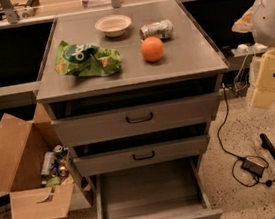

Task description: Place green rice chip bag into bottom drawer

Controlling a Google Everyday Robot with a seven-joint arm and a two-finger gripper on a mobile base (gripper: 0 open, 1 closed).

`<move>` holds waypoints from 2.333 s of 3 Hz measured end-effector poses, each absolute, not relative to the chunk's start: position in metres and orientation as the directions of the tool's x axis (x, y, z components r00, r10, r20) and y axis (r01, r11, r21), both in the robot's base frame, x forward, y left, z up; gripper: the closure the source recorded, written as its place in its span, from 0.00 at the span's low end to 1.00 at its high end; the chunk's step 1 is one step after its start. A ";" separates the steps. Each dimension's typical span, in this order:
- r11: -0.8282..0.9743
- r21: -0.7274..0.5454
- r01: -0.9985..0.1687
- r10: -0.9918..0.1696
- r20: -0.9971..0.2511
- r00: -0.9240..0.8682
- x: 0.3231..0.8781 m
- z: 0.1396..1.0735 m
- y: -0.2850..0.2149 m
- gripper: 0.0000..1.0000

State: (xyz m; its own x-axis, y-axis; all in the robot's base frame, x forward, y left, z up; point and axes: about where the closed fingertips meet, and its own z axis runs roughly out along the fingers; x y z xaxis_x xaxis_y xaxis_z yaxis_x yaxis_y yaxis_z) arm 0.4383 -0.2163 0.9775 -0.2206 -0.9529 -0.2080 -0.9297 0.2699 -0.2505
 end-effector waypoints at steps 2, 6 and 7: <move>0.236 -0.272 -0.933 -0.951 -0.264 -0.163 0.473 0.985 -0.196 0.00; 0.153 -0.298 -0.942 -0.860 -0.510 0.022 0.609 0.982 -0.077 0.00; 0.142 -0.291 -0.946 -0.837 -0.546 0.042 0.657 0.959 -0.038 0.00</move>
Offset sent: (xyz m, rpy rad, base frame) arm 0.1141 0.0675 0.0231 0.1743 -0.1093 0.1726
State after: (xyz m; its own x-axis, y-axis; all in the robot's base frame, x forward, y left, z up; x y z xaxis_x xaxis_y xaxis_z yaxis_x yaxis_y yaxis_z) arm 0.6571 -0.0381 0.9591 0.0423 -0.8365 -0.5463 -0.9459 0.1425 -0.2915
